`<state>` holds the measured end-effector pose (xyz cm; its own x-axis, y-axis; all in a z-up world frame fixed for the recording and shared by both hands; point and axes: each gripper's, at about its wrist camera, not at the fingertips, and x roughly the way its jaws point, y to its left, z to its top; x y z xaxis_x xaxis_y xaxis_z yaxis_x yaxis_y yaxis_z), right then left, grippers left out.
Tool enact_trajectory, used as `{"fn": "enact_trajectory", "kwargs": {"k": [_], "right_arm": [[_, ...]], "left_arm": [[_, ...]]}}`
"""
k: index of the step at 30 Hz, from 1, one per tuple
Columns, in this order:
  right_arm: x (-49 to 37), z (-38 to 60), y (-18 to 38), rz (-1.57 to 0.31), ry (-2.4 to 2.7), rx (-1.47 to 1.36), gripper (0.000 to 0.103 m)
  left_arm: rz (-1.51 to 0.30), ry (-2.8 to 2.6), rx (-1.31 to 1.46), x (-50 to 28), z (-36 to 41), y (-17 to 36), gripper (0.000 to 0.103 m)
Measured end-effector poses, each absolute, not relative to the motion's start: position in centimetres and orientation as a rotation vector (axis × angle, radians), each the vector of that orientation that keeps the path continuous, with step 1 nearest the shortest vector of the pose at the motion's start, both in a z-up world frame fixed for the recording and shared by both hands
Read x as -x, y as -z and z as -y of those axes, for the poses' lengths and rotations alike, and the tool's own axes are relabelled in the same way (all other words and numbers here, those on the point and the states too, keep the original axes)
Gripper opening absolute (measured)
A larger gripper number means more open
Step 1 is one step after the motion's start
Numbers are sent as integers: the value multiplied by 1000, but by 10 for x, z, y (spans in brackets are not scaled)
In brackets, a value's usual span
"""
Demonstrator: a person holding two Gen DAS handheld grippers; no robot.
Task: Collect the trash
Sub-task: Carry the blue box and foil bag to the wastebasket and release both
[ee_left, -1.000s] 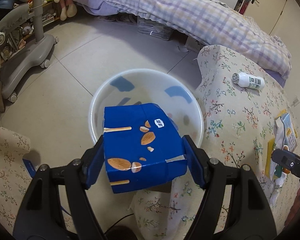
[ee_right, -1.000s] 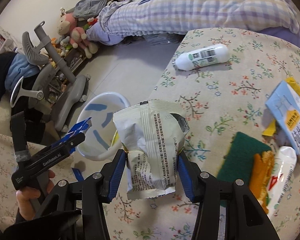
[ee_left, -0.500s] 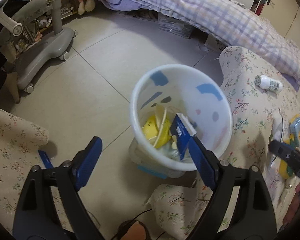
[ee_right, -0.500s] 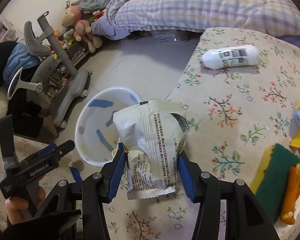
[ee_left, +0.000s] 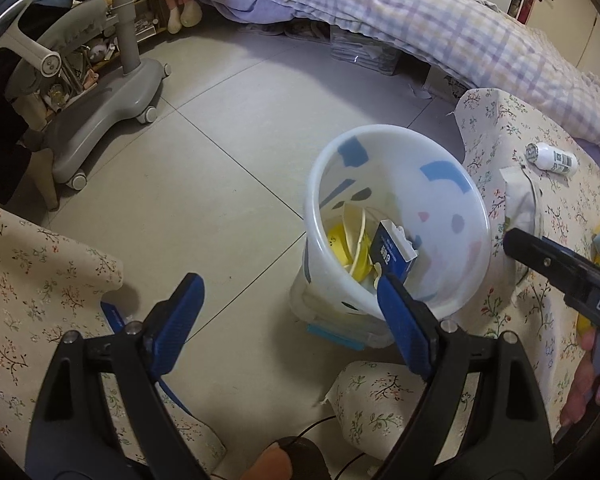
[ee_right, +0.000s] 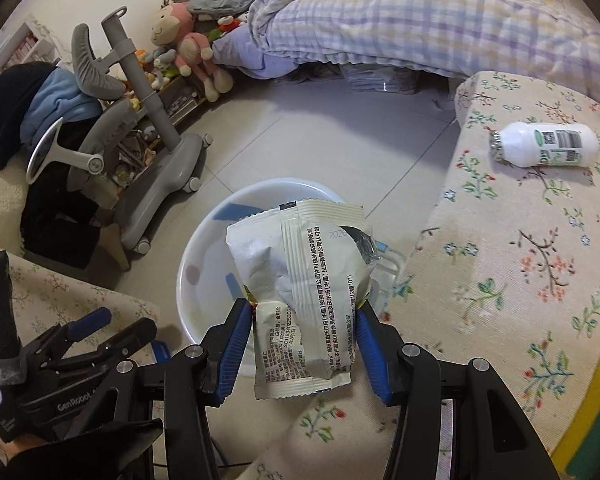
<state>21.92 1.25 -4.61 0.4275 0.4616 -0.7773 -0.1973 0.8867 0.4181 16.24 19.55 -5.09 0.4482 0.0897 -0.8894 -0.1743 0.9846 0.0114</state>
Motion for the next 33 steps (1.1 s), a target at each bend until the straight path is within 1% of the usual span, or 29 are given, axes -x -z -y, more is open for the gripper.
{"fn": "enact_trajectory", "kwargs": {"k": [1, 3, 4, 5, 9, 19, 20, 22, 23, 26, 33], "right_arm": [[-220, -14, 46, -1049, -423, -284, 55], [-220, -13, 45, -1016, -420, -318, 71], [-220, -13, 44, -999, -421, -343, 93], [-219, -11, 42, -970, -434, -376, 102], [-215, -12, 30, -928, -426, -336, 103], [-198, 3, 18, -918, -366, -244, 103], [-195, 6, 15, -913, -360, -236, 103], [-186, 14, 10, -903, -345, -206, 103], [-183, 15, 8, -901, -339, -189, 103], [-170, 26, 3, -916, -325, -140, 103], [-143, 77, -3, -943, -261, -129, 103]], "left_arm": [[-1093, -162, 89, -162, -196, 51, 88], [-1094, -160, 94, -162, -197, 51, 88], [-1094, -160, 94, -162, -197, 50, 88], [-1093, -160, 93, -162, -197, 50, 88], [-1090, -163, 93, -162, -197, 50, 88], [-1067, -142, 90, -158, -192, 41, 88], [-1066, -138, 85, -157, -190, 40, 89], [-1063, -127, 66, -156, -186, 39, 98], [-1057, -123, 53, -154, -182, 37, 99], [-1044, -106, 37, -152, -173, 33, 100], [-1047, -51, 21, -148, -147, 28, 100]]}}
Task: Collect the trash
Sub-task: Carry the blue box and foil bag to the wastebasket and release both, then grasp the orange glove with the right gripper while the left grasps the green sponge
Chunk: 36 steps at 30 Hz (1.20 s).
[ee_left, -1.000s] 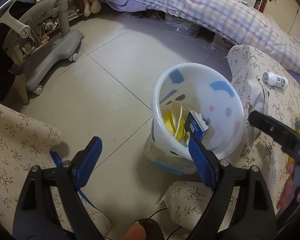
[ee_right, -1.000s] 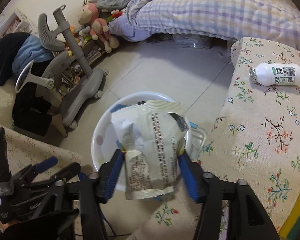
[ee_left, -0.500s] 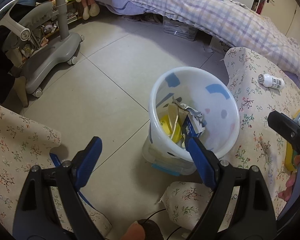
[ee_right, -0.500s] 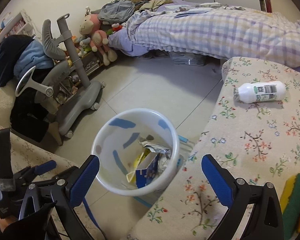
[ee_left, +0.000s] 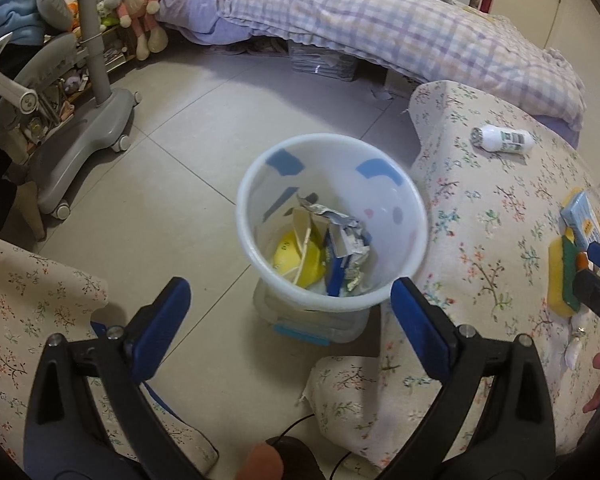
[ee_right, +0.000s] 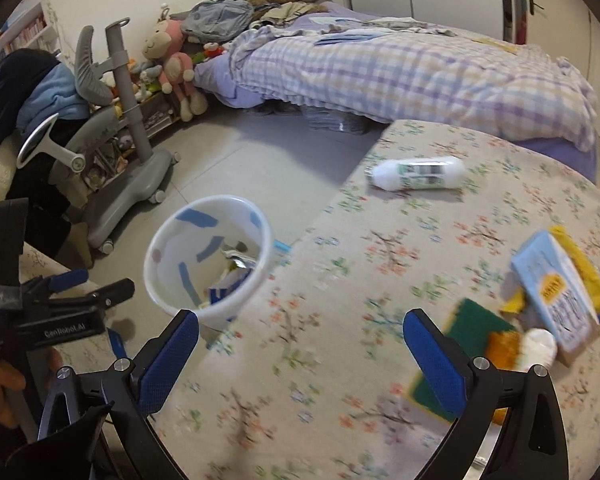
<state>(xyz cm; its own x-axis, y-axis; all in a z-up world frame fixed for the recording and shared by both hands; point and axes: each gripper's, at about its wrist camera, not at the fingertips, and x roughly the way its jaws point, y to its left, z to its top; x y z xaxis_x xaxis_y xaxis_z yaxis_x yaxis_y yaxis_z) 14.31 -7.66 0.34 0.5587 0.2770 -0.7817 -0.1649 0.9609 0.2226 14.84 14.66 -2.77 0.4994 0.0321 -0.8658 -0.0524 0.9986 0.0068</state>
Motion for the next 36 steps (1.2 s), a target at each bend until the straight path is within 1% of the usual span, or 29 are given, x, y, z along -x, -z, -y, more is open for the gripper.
{"fn": "enact_trajectory", "kwargs": {"k": [9, 13, 14, 15, 17, 18, 20, 22, 23, 27, 28, 29, 31, 34, 36], "right_arm": [[-122, 152, 2, -1006, -166, -147, 103], [-121, 182, 3, -1022, -153, -216, 103], [-122, 188, 4, -1029, -151, -243, 101], [-123, 195, 6, -1037, -147, -275, 99], [-126, 199, 10, -1052, -152, -300, 80], [-128, 199, 13, -1068, -160, -304, 75], [-131, 197, 19, -1093, -171, -301, 62], [-136, 193, 27, -1125, -169, -293, 56], [-137, 192, 29, -1131, -162, -290, 54], [-142, 188, 38, -1161, -134, -276, 51], [-143, 189, 40, -1168, -130, -276, 47], [-144, 189, 42, -1176, -124, -277, 39], [-144, 191, 47, -1187, -113, -282, 29], [-140, 195, 43, -1171, -114, -292, 24], [-132, 200, 33, -1142, -118, -297, 23]], "left_arm": [[-1055, 7, -11, -147, -105, 23, 100], [-1060, 26, -23, -147, -89, 23, 100], [-1063, 31, -21, -148, -86, 23, 100], [-1067, 36, -18, -148, -84, 23, 100], [-1077, 47, -11, -148, -79, 23, 100], [-1081, 52, -10, -149, -77, 23, 100], [-1084, 55, -14, -148, -74, 23, 100], [-1088, 59, -17, -148, -71, 23, 100], [-1091, 61, -17, -149, -69, 22, 100], [-1102, 70, -17, -149, -63, 21, 100], [-1106, 72, -16, -149, -61, 21, 100], [-1109, 74, -17, -148, -60, 21, 100], [-1118, 80, -21, -149, -54, 22, 100], [-1139, 122, -31, -149, -41, 23, 100], [-1149, 158, -32, -147, -30, 22, 100]]}}
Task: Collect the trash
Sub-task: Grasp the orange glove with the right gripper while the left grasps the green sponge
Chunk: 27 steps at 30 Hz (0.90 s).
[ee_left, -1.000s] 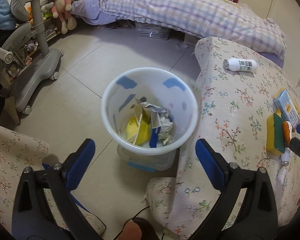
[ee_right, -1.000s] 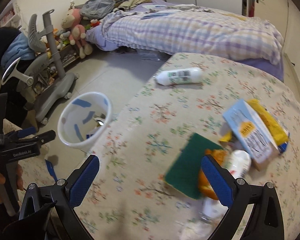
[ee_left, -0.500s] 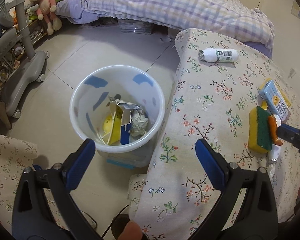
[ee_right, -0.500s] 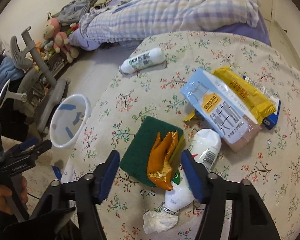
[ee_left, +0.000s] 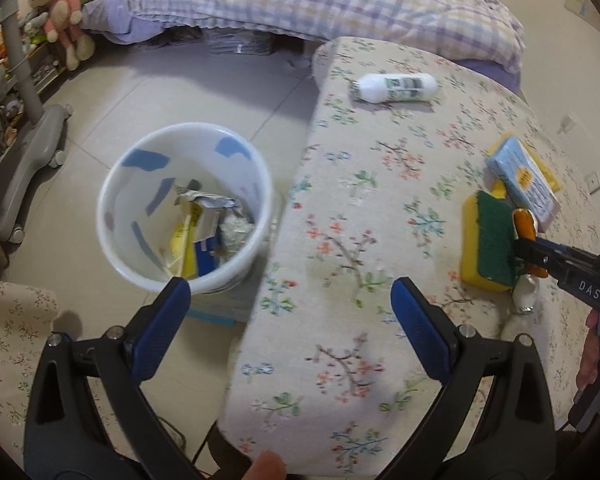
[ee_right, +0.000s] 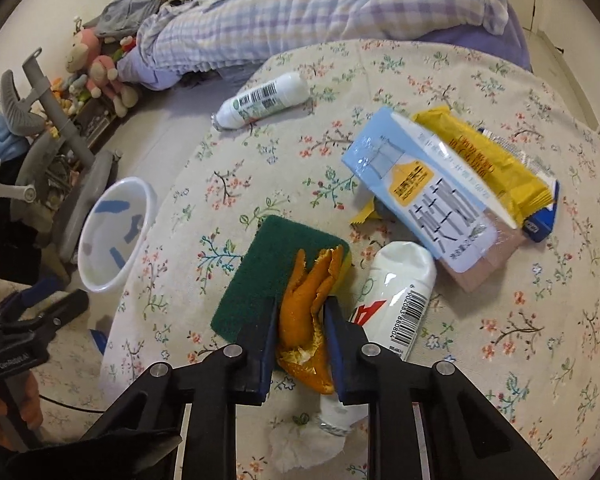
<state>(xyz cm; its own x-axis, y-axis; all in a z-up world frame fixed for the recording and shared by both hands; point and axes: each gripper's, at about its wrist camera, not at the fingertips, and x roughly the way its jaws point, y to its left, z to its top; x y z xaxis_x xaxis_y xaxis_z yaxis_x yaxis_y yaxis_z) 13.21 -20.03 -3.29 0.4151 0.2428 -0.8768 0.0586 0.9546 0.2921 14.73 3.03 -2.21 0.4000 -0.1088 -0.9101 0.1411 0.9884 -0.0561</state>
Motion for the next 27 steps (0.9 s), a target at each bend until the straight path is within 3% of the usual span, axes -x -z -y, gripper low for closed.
{"fn": "enact_trajectory", "kwargs": {"k": [12, 27], "right_arm": [[-80, 272, -6, -1022, -79, -436, 23], [-35, 340, 18, -1080, 20, -485, 23]], "left_arm": [[-1188, 380, -50, -139, 54, 25, 100], [-1221, 452, -88, -139, 124, 43, 94]]}}
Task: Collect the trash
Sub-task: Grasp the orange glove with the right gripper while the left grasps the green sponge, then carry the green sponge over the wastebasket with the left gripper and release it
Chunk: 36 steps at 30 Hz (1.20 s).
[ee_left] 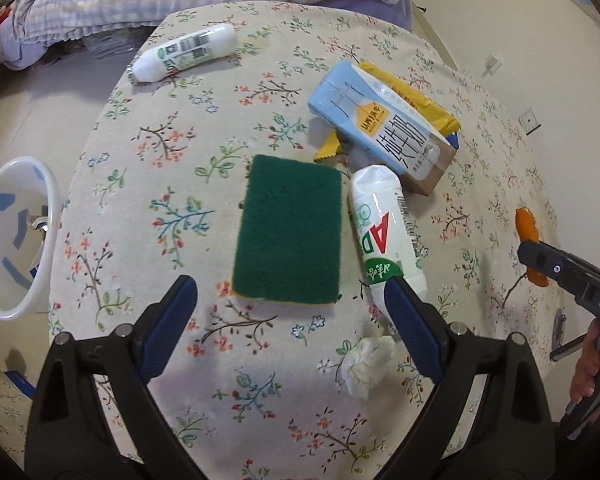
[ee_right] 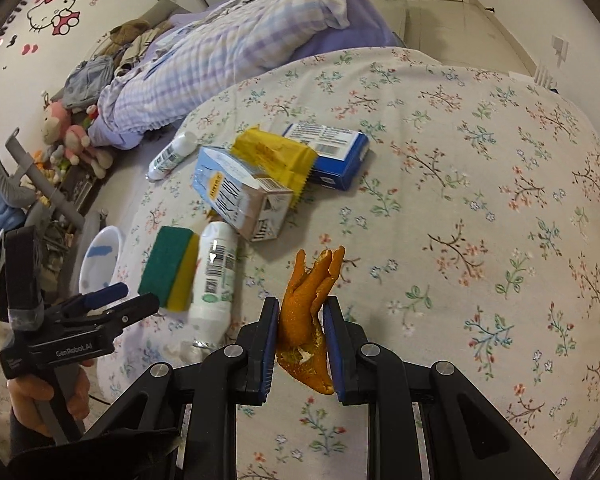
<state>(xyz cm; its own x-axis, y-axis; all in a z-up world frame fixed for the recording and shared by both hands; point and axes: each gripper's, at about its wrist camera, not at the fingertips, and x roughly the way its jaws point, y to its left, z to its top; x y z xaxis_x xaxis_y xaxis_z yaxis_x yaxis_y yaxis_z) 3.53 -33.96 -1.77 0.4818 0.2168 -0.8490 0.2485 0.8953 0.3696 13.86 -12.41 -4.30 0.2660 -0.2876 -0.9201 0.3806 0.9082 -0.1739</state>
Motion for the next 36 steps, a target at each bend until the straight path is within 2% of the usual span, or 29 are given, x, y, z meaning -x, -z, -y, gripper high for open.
{"fn": "enact_trajectory", "kwargs": {"k": [5, 8, 9, 16, 36], "right_arm": [[-30, 344, 25, -1098, 21, -486, 23], [-28, 346, 27, -1102, 17, -505, 23], [-28, 347, 27, -1102, 13, -505, 23], [-28, 350, 27, -1101, -5, -501, 23], [-30, 364, 16, -1050, -1, -543, 23]], "left_arm": [[-1229, 417, -142, -139, 133, 54, 85], [-1244, 389, -134, -141, 132, 61, 70], [-1250, 379, -123, -142, 131, 62, 60], [-1232, 363, -111, -139, 133, 56, 57], [-1163, 318, -83, -137, 101, 37, 57]]}}
